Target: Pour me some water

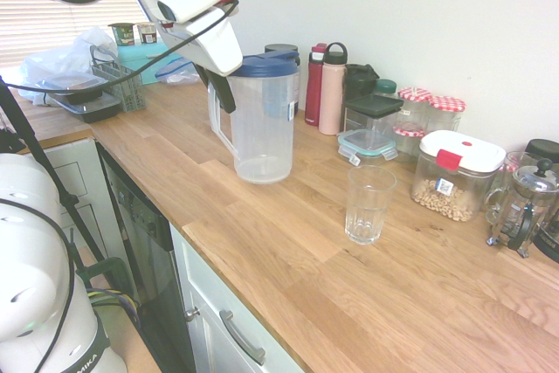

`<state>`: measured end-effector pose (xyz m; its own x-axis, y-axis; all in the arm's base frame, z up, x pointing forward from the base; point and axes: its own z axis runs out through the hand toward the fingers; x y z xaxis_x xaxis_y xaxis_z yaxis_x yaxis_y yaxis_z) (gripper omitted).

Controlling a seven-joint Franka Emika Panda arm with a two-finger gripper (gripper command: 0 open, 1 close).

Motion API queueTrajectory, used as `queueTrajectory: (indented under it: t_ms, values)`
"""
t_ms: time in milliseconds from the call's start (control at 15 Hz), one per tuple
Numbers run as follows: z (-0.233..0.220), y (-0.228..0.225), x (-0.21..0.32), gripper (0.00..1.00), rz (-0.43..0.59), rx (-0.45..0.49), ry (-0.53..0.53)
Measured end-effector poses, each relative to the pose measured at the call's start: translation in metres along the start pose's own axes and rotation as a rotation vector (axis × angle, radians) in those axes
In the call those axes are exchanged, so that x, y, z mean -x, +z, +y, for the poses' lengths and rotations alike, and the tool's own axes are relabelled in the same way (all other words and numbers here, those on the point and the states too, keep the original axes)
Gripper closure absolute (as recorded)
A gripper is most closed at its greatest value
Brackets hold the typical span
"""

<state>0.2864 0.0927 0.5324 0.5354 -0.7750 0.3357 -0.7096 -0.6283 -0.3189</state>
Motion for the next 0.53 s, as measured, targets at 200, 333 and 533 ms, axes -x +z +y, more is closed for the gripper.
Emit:
queueTrajectory:
  t_ms: [200,333,533]
  values:
    - [-0.049,0.010,0.021,1.00,0.005,-0.034,-0.005]
    - [-0.078,0.020,0.031,1.00,-0.013,-0.054,0.005]
    - [-0.112,0.044,0.047,1.00,-0.056,-0.057,0.006]
